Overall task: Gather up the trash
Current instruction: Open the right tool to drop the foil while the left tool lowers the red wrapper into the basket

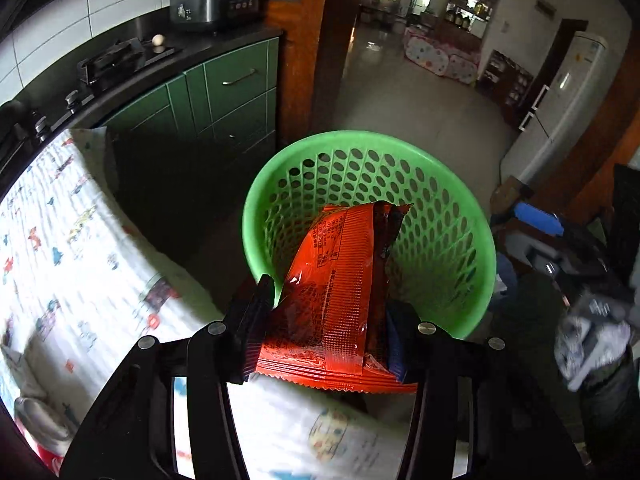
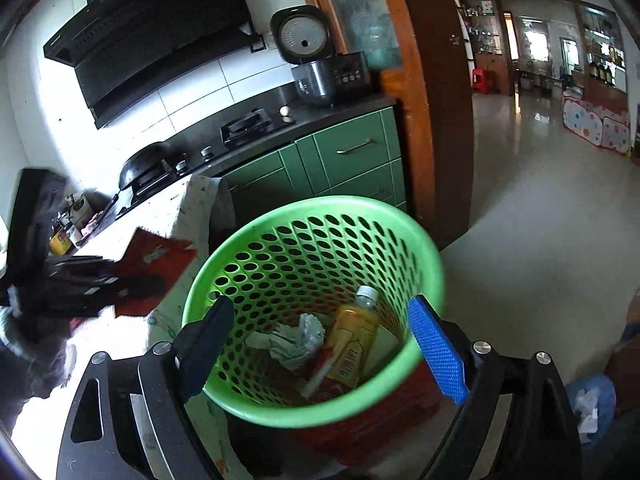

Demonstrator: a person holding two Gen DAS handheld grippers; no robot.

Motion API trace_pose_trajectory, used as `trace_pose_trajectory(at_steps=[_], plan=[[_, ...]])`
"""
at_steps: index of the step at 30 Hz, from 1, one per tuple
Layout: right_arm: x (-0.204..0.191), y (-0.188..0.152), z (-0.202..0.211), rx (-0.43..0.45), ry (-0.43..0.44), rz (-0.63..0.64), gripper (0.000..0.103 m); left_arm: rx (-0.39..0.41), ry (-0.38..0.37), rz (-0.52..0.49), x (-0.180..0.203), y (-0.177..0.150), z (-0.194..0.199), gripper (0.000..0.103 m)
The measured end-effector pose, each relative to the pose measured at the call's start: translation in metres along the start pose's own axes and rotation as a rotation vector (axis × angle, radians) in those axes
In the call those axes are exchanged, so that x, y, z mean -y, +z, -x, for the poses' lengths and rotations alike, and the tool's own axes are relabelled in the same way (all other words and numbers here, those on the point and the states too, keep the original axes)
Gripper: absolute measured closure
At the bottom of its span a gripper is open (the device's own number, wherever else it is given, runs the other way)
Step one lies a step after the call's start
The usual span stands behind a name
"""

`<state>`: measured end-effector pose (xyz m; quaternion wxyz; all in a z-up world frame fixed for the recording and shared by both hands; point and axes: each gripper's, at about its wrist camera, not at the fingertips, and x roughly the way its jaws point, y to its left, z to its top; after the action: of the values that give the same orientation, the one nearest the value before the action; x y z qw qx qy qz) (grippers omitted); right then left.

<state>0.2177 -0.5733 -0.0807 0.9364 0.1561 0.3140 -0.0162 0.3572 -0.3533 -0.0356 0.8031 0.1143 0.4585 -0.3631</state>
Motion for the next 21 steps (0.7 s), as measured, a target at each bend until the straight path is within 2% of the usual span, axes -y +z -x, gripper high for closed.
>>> trace_pose_trajectory(at_steps=[4,7,11,21], plan=[[0.011,-0.007,0.007,0.0,-0.009,-0.016,0.016,-0.014,-0.021,0.012,0.011,0.019,-0.024,0.05],[0.015,-0.013,0.008,0.001,-0.025,-0.03,0.014,-0.005,-0.011,0.014,0.015,0.025,-0.03,0.036],[0.02,-0.02,0.008,0.007,-0.039,-0.057,0.014,0.008,-0.013,0.02,0.017,0.02,-0.027,0.028],[-0.003,-0.028,0.021,0.01,-0.013,-0.016,0.014,0.058,0.018,0.051,0.003,-0.007,0.019,0.028]])
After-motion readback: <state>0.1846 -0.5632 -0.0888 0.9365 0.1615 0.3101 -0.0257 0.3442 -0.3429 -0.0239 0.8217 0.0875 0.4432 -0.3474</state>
